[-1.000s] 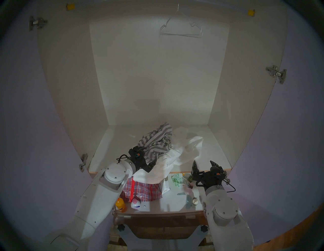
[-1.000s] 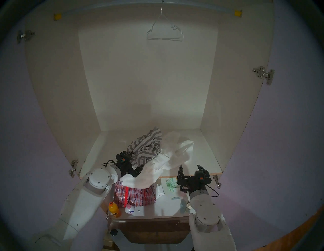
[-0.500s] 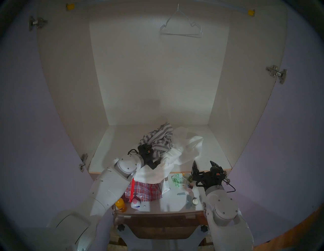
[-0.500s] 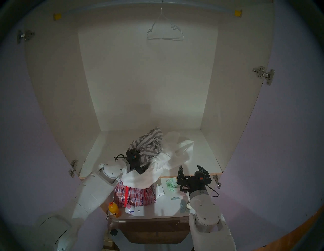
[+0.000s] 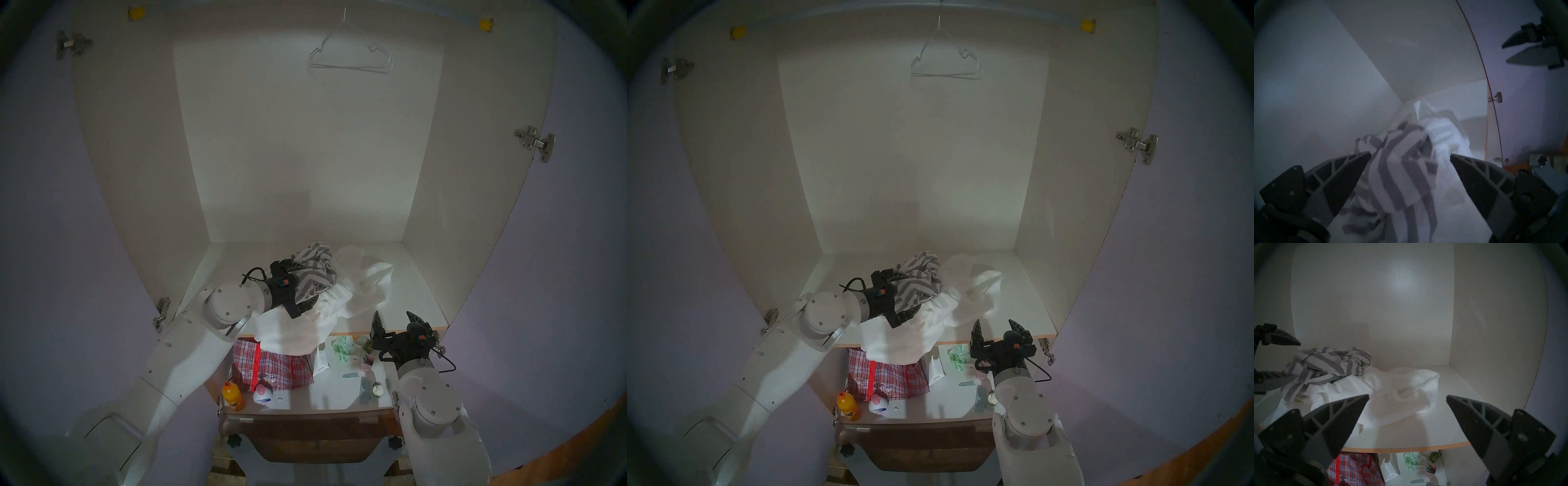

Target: Sort tops into two piles: light colors and dark colors

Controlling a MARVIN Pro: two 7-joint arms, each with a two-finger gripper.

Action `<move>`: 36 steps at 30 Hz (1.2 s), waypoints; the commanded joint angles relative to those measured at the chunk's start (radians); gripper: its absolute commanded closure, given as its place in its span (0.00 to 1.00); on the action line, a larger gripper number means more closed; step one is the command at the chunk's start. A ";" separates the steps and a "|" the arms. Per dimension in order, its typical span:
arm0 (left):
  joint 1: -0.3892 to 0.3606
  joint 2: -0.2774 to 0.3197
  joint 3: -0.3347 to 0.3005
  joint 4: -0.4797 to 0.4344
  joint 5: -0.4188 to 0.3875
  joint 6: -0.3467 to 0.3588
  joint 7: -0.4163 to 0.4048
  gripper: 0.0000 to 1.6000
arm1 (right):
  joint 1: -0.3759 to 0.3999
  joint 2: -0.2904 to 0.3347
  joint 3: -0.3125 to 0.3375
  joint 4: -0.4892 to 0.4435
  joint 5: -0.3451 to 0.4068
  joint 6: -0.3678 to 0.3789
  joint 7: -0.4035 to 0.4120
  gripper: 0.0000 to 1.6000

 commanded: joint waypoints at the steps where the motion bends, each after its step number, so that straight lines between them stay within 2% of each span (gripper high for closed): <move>1: -0.058 -0.047 -0.020 0.042 0.000 -0.015 0.052 0.00 | 0.009 -0.001 -0.002 -0.026 0.000 -0.003 0.002 0.00; 3: -0.085 -0.065 -0.020 0.079 0.013 -0.016 0.080 0.00 | 0.009 -0.001 -0.002 -0.025 0.000 -0.004 0.001 0.00; 5: -0.114 -0.079 -0.002 0.119 0.066 -0.039 0.152 0.00 | 0.010 -0.001 -0.002 -0.024 0.000 -0.004 0.001 0.00; 7: -0.126 -0.108 -0.012 0.147 0.058 -0.042 0.192 0.00 | 0.010 -0.001 -0.002 -0.024 0.000 -0.004 0.001 0.00; 10: -0.160 -0.113 0.017 0.191 0.081 -0.069 0.205 0.00 | 0.009 0.000 -0.002 -0.026 0.000 -0.003 0.001 0.00; 12: -0.190 -0.100 0.060 0.232 0.088 -0.108 0.173 0.00 | 0.009 0.000 -0.002 -0.026 0.001 -0.003 0.001 0.00; 13: -0.195 -0.103 0.072 0.246 0.097 -0.117 0.190 0.00 | 0.009 0.000 -0.002 -0.026 0.001 -0.002 0.001 0.00; 16: -0.212 -0.118 0.081 0.289 0.060 -0.145 0.196 0.00 | 0.009 0.000 -0.002 -0.027 0.001 -0.002 0.001 0.00; 17: -0.218 -0.124 0.079 0.298 0.050 -0.137 0.182 0.27 | 0.009 0.000 -0.002 -0.026 0.001 -0.002 0.001 0.00; 18: -0.224 -0.127 0.083 0.311 0.053 -0.144 0.183 0.89 | 0.009 0.000 -0.002 -0.026 0.001 -0.003 0.001 0.00; 19: -0.231 -0.130 0.081 0.325 0.040 -0.149 0.162 1.00 | 0.009 0.000 -0.002 -0.026 0.001 -0.003 0.001 0.00; 20: -0.235 -0.130 0.084 0.335 0.052 -0.144 0.171 1.00 | 0.009 0.000 -0.002 -0.026 0.001 -0.003 0.001 0.00; 21: -0.230 -0.143 0.066 0.353 0.053 -0.154 0.223 1.00 | 0.009 0.000 -0.002 -0.026 0.000 -0.003 0.001 0.00; 22: -0.230 -0.143 0.066 0.353 0.053 -0.154 0.223 1.00 | 0.009 0.000 -0.002 -0.026 0.000 -0.003 0.001 0.00; 24: -0.233 -0.170 -0.013 0.370 0.026 -0.138 0.321 1.00 | 0.011 -0.001 -0.002 -0.022 0.000 -0.005 0.001 0.00; 25: -0.233 -0.170 -0.013 0.370 0.026 -0.138 0.321 1.00 | 0.011 -0.001 -0.002 -0.022 0.000 -0.005 0.001 0.00; 26: -0.246 -0.169 -0.043 0.373 0.019 -0.127 0.310 1.00 | 0.011 -0.001 -0.002 -0.021 0.000 -0.005 0.001 0.00; 32: -0.306 -0.136 -0.161 0.373 -0.023 -0.160 0.537 1.00 | 0.014 -0.001 -0.002 -0.015 0.000 -0.006 0.000 0.00; 33: -0.305 -0.129 -0.165 0.365 -0.029 -0.186 0.557 1.00 | 0.013 -0.001 -0.002 -0.017 0.000 -0.006 0.000 0.00; 34: -0.300 -0.108 -0.149 0.346 0.007 -0.217 0.586 1.00 | 0.013 -0.001 -0.002 -0.018 0.000 -0.006 0.000 0.00; 35: -0.274 -0.099 -0.147 0.310 -0.008 -0.260 0.570 1.00 | 0.011 -0.001 -0.002 -0.021 0.000 -0.006 0.001 0.00; 36: -0.246 -0.065 -0.094 0.257 0.072 -0.307 0.589 1.00 | 0.011 -0.001 -0.002 -0.022 0.000 -0.005 0.001 0.00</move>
